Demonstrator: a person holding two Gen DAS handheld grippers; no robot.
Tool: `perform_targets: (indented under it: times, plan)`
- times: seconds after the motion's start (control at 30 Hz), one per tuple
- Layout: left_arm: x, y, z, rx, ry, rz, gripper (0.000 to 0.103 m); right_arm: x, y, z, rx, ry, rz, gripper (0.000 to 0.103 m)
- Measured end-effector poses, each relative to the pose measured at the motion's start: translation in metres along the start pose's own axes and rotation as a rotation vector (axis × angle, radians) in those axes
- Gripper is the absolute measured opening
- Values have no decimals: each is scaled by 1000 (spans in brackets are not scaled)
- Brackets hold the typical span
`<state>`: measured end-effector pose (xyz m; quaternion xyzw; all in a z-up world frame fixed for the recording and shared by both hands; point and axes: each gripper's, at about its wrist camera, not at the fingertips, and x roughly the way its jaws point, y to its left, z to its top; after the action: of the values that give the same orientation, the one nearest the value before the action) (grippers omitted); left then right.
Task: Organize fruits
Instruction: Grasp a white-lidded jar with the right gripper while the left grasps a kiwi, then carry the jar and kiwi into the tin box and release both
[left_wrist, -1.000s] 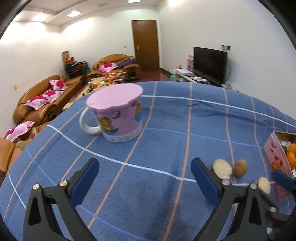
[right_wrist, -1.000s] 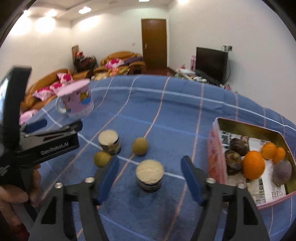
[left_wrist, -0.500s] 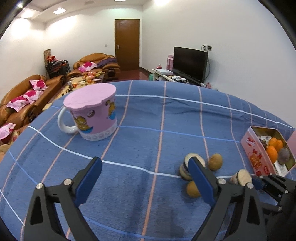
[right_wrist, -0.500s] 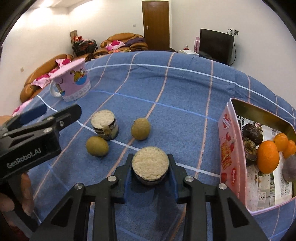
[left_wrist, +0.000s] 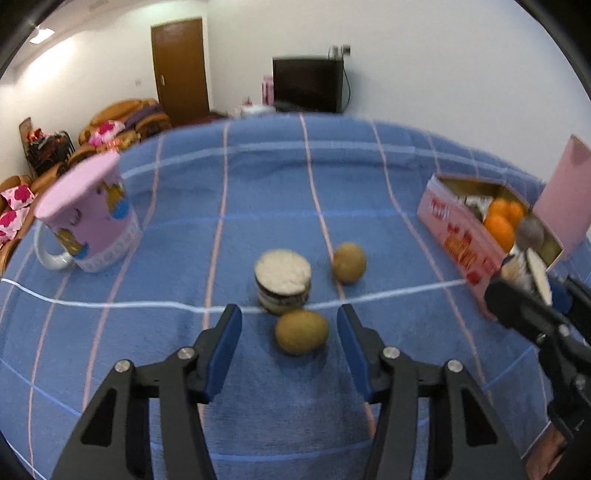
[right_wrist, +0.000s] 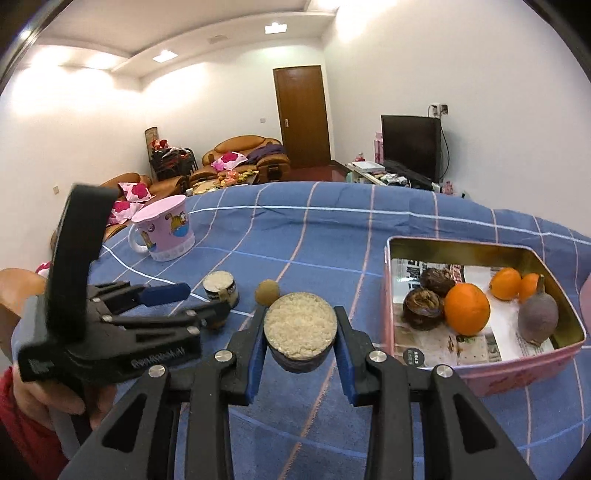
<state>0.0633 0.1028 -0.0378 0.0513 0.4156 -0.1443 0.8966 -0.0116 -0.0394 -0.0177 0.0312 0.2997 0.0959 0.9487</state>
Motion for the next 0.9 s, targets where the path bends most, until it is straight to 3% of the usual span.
perform_targets:
  times: [0.17,0.2,0.4,0.57,0.67,0.9]
  plan:
    - [5,6,-1,-53,27,-33,41,6,-2,1,18,21,12,36]
    - [5,6,-2,-54,26,-38,30,6,-3,-2,21,25,14,36]
    - [0,8,-3,-59,14,-48,30,7,-7,0,39,19,13,36]
    - [-26,10,-4,-68,-130,-45,30,1,-9,1,28,-27,15,36]
    - [-37,2,-5,-58,-199,-21,30,-4,-9,3,15,-66,1,36]
    - [-41,-11,-4,-87,-247,76,30,-10,-10,7,-32,-111,-61,36]
